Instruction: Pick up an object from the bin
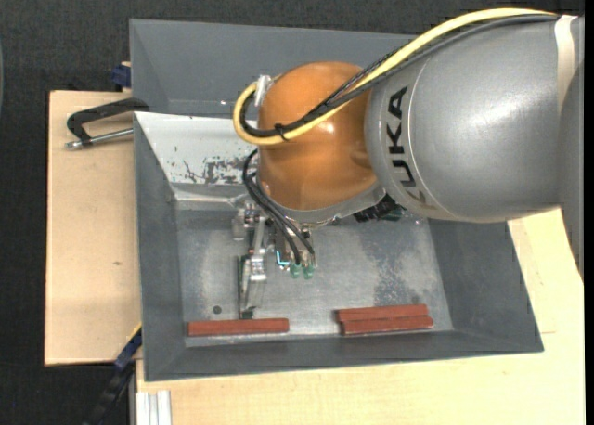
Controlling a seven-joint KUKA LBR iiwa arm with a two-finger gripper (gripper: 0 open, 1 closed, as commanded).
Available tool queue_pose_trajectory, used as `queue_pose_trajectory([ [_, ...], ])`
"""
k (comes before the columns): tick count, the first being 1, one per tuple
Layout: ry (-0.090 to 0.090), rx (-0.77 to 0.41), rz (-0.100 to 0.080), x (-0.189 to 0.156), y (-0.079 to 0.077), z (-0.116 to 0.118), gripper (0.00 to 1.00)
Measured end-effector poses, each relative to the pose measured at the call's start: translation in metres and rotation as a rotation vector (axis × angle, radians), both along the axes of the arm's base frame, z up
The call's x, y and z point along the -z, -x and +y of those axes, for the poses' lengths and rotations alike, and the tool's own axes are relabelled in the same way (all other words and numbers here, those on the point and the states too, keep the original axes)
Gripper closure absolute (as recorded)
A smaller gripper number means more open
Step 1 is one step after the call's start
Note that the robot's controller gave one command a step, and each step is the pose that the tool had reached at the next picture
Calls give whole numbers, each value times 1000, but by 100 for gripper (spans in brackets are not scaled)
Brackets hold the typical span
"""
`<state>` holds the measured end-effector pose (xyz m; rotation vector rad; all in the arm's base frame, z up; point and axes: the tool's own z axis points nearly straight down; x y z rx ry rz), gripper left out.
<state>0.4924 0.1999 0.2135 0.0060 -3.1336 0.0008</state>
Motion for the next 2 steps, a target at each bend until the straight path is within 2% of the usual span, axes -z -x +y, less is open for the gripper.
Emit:
queue_pose_trajectory([
  [1,-2,4,-9,-4,-2,-1,0],
  [2,-4,-7,-14,46,-8,-23,0],
])
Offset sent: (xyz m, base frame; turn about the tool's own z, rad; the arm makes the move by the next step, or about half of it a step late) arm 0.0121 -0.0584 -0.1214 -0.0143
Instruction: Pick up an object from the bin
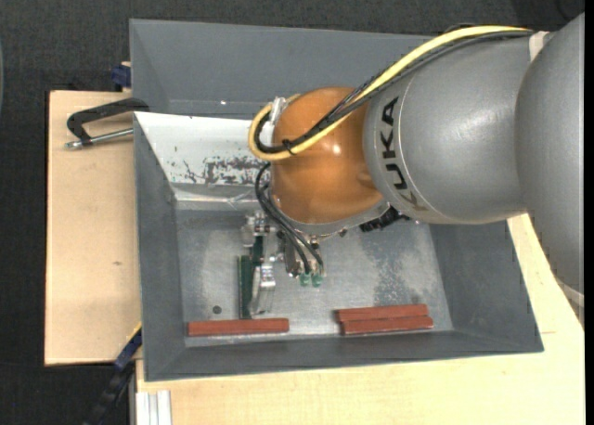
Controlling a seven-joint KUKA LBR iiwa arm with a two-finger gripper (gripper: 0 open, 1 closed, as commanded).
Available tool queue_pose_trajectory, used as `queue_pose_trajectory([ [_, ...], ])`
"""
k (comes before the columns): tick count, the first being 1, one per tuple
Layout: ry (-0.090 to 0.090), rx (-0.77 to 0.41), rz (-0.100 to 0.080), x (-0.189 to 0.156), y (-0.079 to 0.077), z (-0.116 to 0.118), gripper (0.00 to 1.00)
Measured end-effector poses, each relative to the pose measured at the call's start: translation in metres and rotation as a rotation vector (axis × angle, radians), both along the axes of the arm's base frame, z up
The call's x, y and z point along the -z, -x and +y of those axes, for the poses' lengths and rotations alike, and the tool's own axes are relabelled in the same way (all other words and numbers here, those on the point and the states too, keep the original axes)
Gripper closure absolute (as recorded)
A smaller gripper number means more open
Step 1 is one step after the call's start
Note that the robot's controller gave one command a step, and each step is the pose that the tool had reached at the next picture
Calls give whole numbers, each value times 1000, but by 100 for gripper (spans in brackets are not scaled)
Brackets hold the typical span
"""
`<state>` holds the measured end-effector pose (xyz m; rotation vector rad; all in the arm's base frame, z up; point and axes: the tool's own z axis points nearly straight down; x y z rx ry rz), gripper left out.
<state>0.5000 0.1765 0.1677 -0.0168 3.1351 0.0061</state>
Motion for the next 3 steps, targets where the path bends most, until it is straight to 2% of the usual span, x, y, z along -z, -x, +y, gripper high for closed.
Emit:
queue_pose_trajectory([
  [1,2,-2,5,15,-2,-6,0],
  [2,3,-176,6,-11,-23,1,0],
  [3,2,-297,-9,14,-37,-4,0],
])
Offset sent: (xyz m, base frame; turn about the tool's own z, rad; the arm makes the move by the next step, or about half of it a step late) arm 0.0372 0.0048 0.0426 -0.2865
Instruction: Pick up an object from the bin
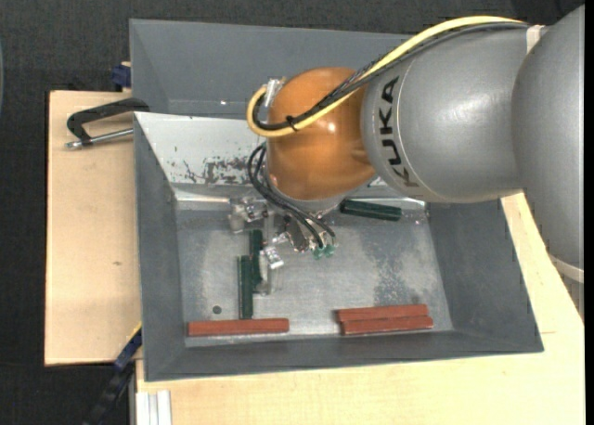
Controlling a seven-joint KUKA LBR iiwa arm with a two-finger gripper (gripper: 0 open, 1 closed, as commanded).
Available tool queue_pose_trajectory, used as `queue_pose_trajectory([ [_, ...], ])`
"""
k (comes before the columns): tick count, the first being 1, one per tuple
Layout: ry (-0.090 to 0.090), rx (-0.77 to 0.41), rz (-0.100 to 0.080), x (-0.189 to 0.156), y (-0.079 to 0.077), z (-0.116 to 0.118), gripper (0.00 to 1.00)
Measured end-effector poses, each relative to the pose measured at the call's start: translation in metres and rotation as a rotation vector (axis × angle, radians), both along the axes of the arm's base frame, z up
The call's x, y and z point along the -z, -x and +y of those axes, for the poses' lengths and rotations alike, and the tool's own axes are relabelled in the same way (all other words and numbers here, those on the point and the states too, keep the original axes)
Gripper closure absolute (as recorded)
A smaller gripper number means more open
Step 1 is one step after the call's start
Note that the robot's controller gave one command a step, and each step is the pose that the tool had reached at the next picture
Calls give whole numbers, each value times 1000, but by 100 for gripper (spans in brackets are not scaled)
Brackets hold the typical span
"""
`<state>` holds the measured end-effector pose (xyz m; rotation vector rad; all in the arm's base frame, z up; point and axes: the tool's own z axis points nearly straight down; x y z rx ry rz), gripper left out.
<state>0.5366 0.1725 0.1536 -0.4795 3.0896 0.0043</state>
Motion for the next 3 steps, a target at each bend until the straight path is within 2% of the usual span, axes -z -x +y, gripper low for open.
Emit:
queue_pose_trajectory([
  [1,4,-152,11,46,-19,-24,0],
  [2,4,-297,9,54,-35,-63,0],
  [3,8,-365,6,67,-46,-60,0],
])
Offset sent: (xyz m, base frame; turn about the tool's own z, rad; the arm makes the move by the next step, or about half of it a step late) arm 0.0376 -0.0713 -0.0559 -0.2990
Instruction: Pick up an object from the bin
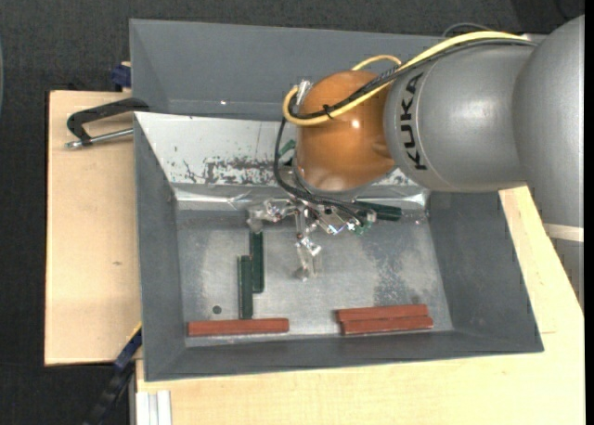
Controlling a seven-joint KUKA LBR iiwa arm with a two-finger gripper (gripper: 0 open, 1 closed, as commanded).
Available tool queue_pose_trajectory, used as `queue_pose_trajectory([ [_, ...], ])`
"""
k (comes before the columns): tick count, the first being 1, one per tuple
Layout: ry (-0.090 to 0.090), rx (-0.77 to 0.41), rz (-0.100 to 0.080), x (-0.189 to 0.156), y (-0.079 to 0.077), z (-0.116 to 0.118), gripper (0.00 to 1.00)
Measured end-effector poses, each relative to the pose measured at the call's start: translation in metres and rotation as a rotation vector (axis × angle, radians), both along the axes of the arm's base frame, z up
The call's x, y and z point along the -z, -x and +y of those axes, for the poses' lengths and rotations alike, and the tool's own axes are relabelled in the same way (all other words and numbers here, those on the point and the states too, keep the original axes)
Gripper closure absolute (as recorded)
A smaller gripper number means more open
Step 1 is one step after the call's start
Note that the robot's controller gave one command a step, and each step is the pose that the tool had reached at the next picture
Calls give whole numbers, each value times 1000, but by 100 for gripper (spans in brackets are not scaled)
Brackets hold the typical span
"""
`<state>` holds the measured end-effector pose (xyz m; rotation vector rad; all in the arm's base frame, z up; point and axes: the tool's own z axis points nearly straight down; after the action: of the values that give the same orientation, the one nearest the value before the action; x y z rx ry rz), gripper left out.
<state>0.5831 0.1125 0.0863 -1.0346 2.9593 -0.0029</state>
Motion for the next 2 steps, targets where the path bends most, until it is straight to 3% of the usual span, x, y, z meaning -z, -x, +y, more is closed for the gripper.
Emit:
queue_pose_trajectory([
  [1,-2,-385,3,15,29,57,100],
  [2,-1,-385,4,15,29,57,100],
])
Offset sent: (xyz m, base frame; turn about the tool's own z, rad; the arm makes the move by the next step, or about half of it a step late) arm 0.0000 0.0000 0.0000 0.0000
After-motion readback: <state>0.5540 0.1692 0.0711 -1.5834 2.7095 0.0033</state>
